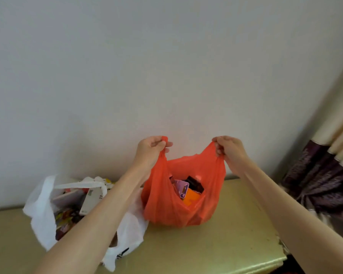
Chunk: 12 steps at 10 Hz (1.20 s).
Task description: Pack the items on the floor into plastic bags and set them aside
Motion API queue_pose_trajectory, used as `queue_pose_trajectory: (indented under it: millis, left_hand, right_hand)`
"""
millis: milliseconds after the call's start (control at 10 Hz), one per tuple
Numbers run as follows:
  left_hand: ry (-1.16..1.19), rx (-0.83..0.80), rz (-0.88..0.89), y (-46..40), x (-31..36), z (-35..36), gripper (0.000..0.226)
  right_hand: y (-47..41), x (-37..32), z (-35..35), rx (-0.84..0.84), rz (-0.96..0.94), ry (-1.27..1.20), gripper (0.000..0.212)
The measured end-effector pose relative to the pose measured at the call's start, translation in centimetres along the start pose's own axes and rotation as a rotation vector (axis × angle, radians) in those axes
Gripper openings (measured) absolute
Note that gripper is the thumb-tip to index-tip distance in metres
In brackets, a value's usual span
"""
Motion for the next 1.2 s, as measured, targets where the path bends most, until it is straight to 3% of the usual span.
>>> queue_pose_trajectory:
  millis: [600, 900, 1000, 1100, 1200]
  left_hand:
    - [-0.111, 0.167, -0.115, -7.1, -4.7, 0.0, 0.012]
    - [-0.223, 0.070, -0.223, -8.5, -4.6, -0.9, 0.022]
    - [-0.316, 0.013, -0.218, -9.6, -3.2, -1.6, 0.027]
    - [-0.611, 0.060, 0.011, -11.5, 1.0, -2.6, 0.041]
    - [-1.054, 0.181, 0.453, -12.3, 8.2, -2.4, 0.055]
  right_hand:
    - [-9.1, 7.7, 0.0, -0.032, 0.119, 0.083, 0.022]
    - [-11.1, 9.2, -1.1, -0.191, 0.186, 0.467, 0.025]
    - [-11.3, 6.6, -0.7, -0.260, 0.164, 0.484, 0.014]
    - [-11.4, -0.1, 0.5, -0.274, 0.037, 0.287, 0.023]
    - [-8.6, -12.4, 0.4, -0.210, -0.435, -0.071, 0.032]
Point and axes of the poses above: each hand's wrist, its own y-axis away from the middle knuckle, its own z-axis out of the palm, x = y × z, the point moved 5 cm from there along -y, towards the middle knuckle, and after that the axes turned 8 degrees about -z, right-handed, at the moved point
